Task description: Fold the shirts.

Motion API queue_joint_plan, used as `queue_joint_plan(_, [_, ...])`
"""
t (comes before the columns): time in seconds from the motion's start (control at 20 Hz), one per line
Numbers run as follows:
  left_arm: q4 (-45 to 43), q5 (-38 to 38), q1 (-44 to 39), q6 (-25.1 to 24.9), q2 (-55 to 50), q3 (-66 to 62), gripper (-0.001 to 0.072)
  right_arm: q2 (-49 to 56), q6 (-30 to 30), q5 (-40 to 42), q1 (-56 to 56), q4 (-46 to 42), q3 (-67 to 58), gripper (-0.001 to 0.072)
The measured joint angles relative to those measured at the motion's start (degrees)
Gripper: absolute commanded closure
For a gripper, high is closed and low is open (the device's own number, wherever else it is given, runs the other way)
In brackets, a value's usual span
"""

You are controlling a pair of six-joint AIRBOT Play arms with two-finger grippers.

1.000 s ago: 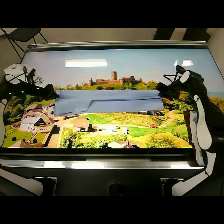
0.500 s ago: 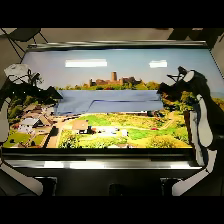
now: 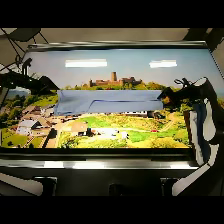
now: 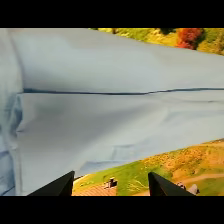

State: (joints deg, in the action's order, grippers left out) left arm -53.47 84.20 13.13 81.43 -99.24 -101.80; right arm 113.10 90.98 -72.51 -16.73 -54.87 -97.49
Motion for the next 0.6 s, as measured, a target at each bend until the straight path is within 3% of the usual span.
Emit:
queue_joint_plan(0.05, [0.72, 0.09, -1.01, -0.13, 1.03, -0.02, 0.0147, 0.57, -0.22, 0.00, 0.66, 0.90, -0.07, 0.0184])
queue_joint_plan(0.1, [1.14, 0.09, -2.05, -0.22, 1.81, -0.07, 0.0147, 1.03, -0.39, 0.02, 1.33, 1.16, -0.04, 0.0366])
queue_joint_plan(0.15, [1.44, 0.07, -3.32, -0.24, 2.47, -0.07, 0.0148, 1.44, -0.46, 0.63, 1.95, 1.14, 0.13, 0.0646])
queue_joint_plan(0.25, [1.77, -0.04, -5.99, -0.33, 3.10, -0.07, 0.0226, 1.68, -0.55, 2.40, 3.04, 1.07, 0.13, 0.0664])
queue_joint_plan(0.35, [2.01, -0.79, -9.20, -0.39, 2.99, -0.04, 0.0456, 1.05, -0.55, 3.45, 3.58, 1.29, 0.15, 0.0665])
queue_joint_plan(0.5, [2.19, -4.39, -15.28, -0.39, 1.18, -0.02, 0.0676, -3.04, -2.14, 3.34, 3.93, 2.54, 0.09, 0.0666])
queue_joint_plan(0.6, [2.25, -7.74, -20.68, -0.15, -1.22, -0.02, 0.0676, -7.58, -3.43, 1.70, 4.13, 2.69, 0.11, 0.0666])
